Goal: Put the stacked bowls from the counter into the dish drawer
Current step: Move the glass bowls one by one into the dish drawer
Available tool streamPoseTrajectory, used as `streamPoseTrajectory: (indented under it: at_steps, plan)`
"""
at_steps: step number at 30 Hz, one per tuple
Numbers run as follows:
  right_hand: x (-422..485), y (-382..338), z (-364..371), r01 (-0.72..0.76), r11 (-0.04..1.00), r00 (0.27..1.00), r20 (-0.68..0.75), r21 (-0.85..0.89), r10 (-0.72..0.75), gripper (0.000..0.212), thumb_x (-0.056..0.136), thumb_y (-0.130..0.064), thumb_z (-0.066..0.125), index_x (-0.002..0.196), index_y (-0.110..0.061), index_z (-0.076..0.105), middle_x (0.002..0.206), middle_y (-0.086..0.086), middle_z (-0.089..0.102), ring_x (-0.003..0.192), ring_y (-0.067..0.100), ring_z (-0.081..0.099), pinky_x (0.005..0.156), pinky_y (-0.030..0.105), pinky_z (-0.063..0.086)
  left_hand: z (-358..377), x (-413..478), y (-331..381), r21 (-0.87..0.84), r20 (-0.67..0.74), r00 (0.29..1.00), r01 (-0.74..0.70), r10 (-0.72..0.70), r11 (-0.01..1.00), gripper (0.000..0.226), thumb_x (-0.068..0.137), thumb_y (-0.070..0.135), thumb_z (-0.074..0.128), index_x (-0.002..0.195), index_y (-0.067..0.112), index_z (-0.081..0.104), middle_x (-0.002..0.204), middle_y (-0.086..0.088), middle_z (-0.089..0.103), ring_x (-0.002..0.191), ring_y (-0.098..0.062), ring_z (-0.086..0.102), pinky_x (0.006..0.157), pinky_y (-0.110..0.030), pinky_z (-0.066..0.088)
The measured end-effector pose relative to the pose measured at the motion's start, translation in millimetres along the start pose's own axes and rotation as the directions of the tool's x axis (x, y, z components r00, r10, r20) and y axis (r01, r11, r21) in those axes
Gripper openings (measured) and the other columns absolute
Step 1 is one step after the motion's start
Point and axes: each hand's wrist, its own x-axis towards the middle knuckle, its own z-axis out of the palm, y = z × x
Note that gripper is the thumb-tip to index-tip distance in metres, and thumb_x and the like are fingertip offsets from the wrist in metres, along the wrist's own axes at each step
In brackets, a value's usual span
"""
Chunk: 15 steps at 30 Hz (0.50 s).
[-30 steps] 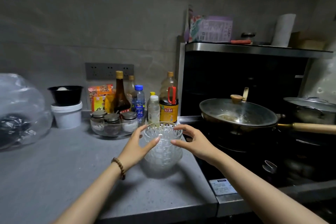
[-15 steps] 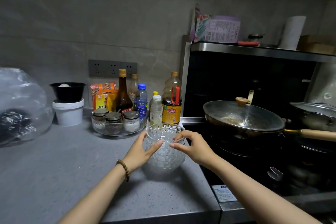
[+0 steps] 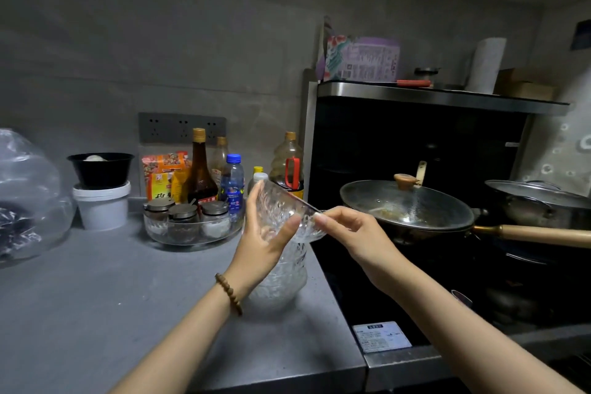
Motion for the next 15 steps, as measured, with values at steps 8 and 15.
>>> streamPoseTrajectory:
  at_steps: [8,15]
  plan:
    - [-73,-12,-66,-0.110,0.994,0.994,-0.022,-0.014,0.110,0.034,0.076,-0.043,0.067,0.095,-0.018,0.077,0.101,-0.006,0.076,0.097,-0.003,0.067,0.069,-0.001,0.044,80,-30,23,-0.191,0.106,0.994,0.015,0.005,0.981,0.082,0.068,0.053,0.063,0.136,0.054,0.017,0.138,0.034,0.026,0.119,0.006,0.044,0.096,-0.033,0.047]
    - [-153,6,-135,-0.192,0.978,0.981,-0.059,-0.087,0.188,0.028,0.077,-0.039,0.065,0.092,-0.020,0.079,0.099,0.000,0.076,0.097,0.007,0.070,0.078,0.008,0.048,165,-77,7,-0.266,0.488,0.838,0.412,-0.246,0.872,0.071,0.058,0.066,0.064,0.119,0.061,0.029,0.127,0.010,0.052,0.100,-0.009,0.066,0.068,-0.020,0.056]
